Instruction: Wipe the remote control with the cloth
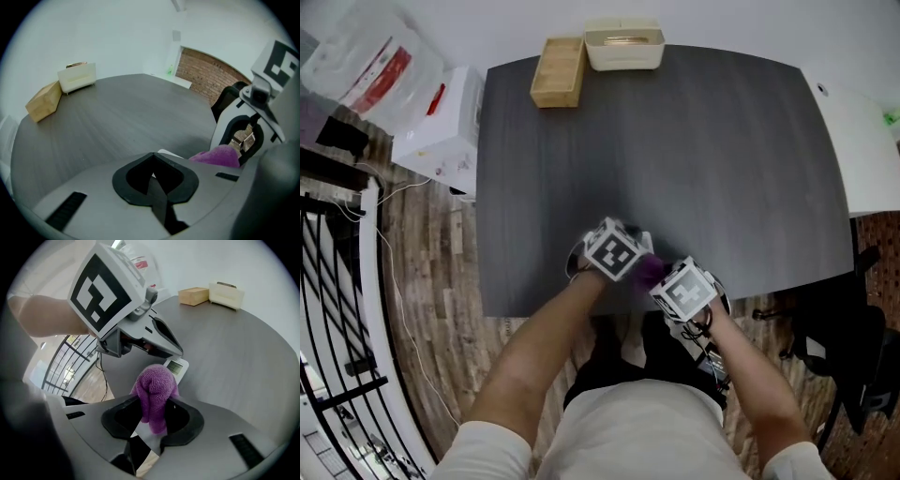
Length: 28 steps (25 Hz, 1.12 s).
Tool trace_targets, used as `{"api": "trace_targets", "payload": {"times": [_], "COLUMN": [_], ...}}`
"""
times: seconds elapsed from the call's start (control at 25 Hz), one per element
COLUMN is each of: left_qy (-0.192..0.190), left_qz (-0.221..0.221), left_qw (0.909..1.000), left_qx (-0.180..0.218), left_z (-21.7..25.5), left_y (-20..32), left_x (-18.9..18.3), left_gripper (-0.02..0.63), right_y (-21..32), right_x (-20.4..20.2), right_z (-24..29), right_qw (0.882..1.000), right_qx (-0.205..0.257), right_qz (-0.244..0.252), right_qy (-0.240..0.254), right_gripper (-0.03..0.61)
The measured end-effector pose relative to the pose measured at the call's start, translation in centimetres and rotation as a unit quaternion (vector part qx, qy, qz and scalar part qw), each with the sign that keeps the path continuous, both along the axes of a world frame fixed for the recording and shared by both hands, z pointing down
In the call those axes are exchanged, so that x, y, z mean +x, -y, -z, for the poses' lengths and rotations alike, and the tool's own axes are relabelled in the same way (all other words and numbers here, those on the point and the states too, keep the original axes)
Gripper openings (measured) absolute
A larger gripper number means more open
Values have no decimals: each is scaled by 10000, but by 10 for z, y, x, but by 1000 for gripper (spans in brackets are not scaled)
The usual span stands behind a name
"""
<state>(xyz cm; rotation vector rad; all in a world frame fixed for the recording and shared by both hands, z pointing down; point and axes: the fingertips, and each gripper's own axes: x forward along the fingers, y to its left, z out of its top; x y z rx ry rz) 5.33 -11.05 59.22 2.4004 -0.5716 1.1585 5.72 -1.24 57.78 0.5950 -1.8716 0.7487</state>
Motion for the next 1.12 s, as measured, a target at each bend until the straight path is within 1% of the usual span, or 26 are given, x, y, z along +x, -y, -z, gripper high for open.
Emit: {"api": "trace_targets", "payload": {"times": [0.08,0.16,0.2,0.28,0.32,0.36,0.48,0.68,0.8,0.88,1.0,1.04,1.12], "left_qy": [78,68,130,372,436,414,114,-6,-105,-272,-725,-810,-782], "left_qz": [-42,-55,-52,-8,25,53,86,133,336,537,932,1023,1104], "left_qw": [9999,9999,9999,9992,9989,9990,9999,9998,9988,9976,9924,9908,9896], "left_qx": [-50,-60,3,168,181,151,-44,-123,-330,-354,-335,-367,-486], "left_z": [0,4,6,8,7,6,2,1,-1,4,19,21,17], "left_y": [-3,-3,0,8,10,11,4,4,3,5,1,-3,-14], "left_x": [-4,-10,-16,-36,-43,-46,-30,-24,-26,-26,-33,-36,-39], "left_gripper": [3,3,3,3,3,3,4,4,5,5,5,5,5], "right_y": [-1,3,5,9,11,13,12,10,13,21,42,50,66], "right_x": [8,12,13,12,11,11,30,66,79,85,83,79,63], "right_z": [-2,4,5,5,4,3,0,-2,-2,1,6,6,5], "right_qw": [9998,9993,9988,9979,9976,9975,9964,9921,9903,9896,9902,9911,9934], "right_qx": [-1,-2,-9,-12,-5,2,6,67,172,338,651,724,790], "right_qz": [-177,-381,-491,-651,-685,-707,-840,-1182,-1298,-1319,-1130,-992,-654], "right_qy": [-22,-37,-45,-30,-12,-2,-61,-405,-461,-459,-502,-521,-504], "right_gripper": [124,124,124,124,124,124,124,123,124,124,124,124,124]}}
